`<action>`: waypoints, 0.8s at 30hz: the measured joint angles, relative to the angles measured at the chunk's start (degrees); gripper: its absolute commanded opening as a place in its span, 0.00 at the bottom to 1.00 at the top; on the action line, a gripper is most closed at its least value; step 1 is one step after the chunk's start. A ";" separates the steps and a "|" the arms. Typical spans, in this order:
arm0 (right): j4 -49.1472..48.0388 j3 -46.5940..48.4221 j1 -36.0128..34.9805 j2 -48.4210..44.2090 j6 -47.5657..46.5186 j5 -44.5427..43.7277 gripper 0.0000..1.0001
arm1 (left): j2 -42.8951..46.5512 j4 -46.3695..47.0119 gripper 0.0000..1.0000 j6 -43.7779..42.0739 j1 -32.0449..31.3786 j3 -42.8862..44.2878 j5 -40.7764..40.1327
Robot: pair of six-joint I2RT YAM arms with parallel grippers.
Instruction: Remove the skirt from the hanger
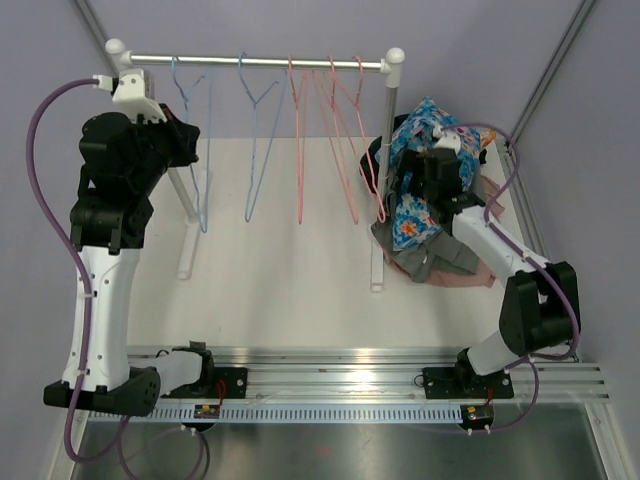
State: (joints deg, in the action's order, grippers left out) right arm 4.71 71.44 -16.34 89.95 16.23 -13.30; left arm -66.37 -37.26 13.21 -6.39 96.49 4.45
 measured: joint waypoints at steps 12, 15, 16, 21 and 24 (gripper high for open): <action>-5.03 -26.27 -1.29 -24.11 9.51 10.08 0.99 | -16.22 2.16 0.00 2.71 -0.17 13.51 1.75; -4.85 -26.40 -1.29 -27.45 9.22 9.99 0.99 | -18.03 1.77 0.14 3.19 -0.61 13.22 1.51; -4.37 -26.36 -1.29 -28.39 9.03 9.97 1.00 | -18.12 1.57 0.20 3.32 -0.85 12.72 1.38; -0.15 -25.46 -1.29 -32.15 7.85 9.49 1.00 | -15.87 0.44 0.78 3.41 -1.64 10.05 0.72; 3.17 -23.54 -1.29 -34.36 6.67 8.07 0.99 | -13.09 -0.79 0.87 3.06 -1.70 9.81 -0.04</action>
State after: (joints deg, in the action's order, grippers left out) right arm 7.88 47.90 -17.63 55.59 22.90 -5.23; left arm -79.46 -38.04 16.27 -8.10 106.30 4.40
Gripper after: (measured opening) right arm 0.993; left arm 0.815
